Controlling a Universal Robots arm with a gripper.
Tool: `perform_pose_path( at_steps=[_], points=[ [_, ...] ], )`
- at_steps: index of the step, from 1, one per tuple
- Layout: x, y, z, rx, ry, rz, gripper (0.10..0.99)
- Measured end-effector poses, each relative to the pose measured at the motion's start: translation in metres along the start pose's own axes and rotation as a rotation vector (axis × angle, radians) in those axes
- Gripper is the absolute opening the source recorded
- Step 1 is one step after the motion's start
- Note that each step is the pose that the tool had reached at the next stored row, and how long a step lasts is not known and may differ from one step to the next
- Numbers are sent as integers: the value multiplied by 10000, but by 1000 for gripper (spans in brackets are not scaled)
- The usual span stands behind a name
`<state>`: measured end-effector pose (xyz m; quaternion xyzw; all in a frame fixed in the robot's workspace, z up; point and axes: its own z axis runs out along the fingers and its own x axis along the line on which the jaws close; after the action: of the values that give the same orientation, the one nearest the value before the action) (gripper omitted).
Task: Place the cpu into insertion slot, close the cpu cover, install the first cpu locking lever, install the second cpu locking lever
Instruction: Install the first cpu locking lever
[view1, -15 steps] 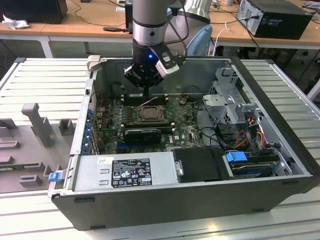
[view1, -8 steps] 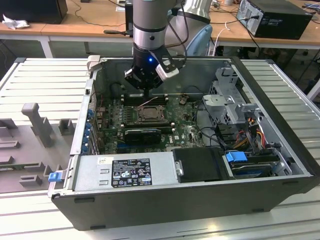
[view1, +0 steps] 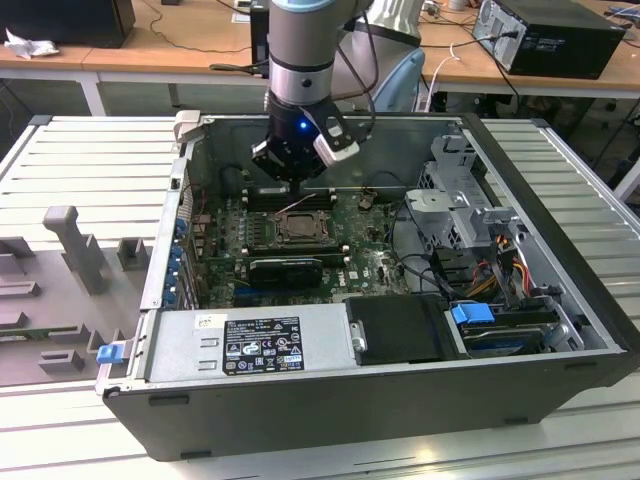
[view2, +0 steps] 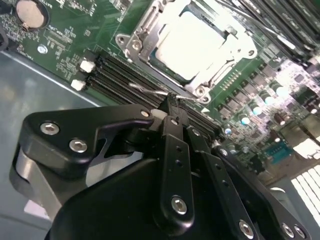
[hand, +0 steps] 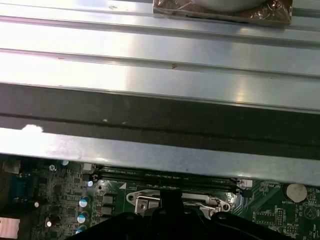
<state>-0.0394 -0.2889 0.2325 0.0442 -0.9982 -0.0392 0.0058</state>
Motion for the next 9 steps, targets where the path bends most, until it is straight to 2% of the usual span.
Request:
perform_pose_path(
  at_steps=[9],
  points=[
    [-120,28,51,1,0,0,106]
  ],
)
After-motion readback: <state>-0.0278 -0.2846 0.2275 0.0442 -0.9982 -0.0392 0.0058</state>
